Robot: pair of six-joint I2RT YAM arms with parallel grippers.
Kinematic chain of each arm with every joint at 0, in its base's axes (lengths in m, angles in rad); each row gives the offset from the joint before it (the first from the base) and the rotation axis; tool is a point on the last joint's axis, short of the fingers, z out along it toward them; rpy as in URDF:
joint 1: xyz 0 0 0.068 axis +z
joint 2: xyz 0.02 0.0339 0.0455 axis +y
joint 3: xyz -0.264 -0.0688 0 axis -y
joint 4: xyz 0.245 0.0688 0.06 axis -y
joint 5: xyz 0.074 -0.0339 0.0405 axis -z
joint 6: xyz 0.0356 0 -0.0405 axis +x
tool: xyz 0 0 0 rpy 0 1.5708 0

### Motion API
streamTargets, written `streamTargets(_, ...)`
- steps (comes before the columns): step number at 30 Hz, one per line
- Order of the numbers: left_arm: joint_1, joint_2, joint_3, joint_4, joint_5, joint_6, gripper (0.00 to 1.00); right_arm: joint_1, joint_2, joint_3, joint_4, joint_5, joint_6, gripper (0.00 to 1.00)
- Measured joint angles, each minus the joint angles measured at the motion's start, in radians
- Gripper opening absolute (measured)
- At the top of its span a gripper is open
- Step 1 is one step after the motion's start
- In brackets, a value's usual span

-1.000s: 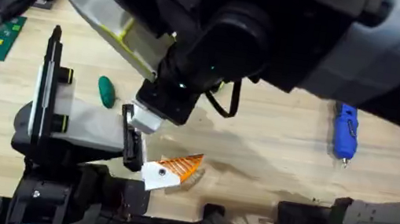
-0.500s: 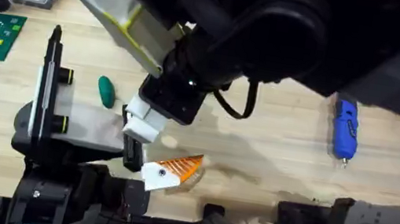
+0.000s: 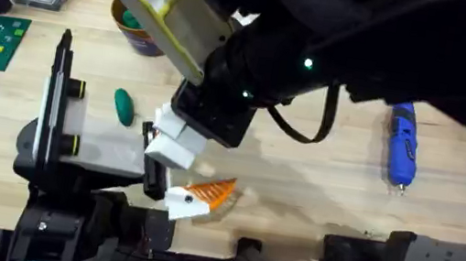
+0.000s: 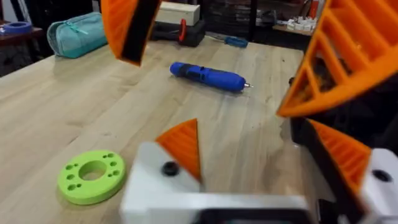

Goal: Pick up the gripper from the table and insert it into the empty holder that is missing its gripper. Then pick up a screw, insert it into the mounting hole, and use the screwdriver to tighten it. Finally, clean up the table by picking up the vegetable and placing it into the bucket.

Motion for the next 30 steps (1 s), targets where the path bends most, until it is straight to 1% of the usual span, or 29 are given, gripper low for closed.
streamTargets(1, 0.0, 0.0, 0.0, 0.0, 0.0, -0.001, 0.873, 0.0, 0.0, 0.0, 0.0, 0.0, 0.0, 0.994)
streamTargets(5, 0.0, -0.001, 0.0, 0.0, 0.0, 0.009, 0.574, 0.0, 0.0, 0.0, 0.0, 0.0, 0.0, 0.995)
streamTargets(8, 0.0, -0.001, 0.0, 0.0, 0.001, 0.014, 0.443, 0.0, 0.0, 0.0, 0.0, 0.0, 0.0, 0.995)
streamTargets(9, 0.0, -0.001, 0.0, 0.0, 0.0, 0.011, 0.414, 0.0, 0.0, 0.0, 0.0, 0.0, 0.0, 0.995)
streamTargets(11, 0.0, -0.001, 0.0, 0.0, 0.001, 0.015, 0.309, 0.0, 0.0, 0.0, 0.0, 0.0, 0.0, 0.995)
streamTargets(18, 0.0, -0.001, 0.0, 0.0, 0.002, 0.014, 0.103, 0.0, 0.0, 0.0, -0.001, 0.0, 0.0, 0.995)
streamTargets(19, 0.0, -0.001, 0.0, 0.0, 0.002, 0.013, 0.04, 0.0, 0.0, 0.0, -0.001, 0.0, 0.0, 0.995)
streamTargets(21, 0.0, -0.001, 0.0, 0.0, 0.002, 0.015, 0.008, 0.0, 0.0, 0.0, -0.001, 0.0, 0.0, 0.995)
streamTargets(30, 0.0, -0.001, 0.0, 0.0, 0.002, 0.016, 0.005, 0.0, 0.0, 0.0, -0.003, 0.0, 0.0, 0.994)
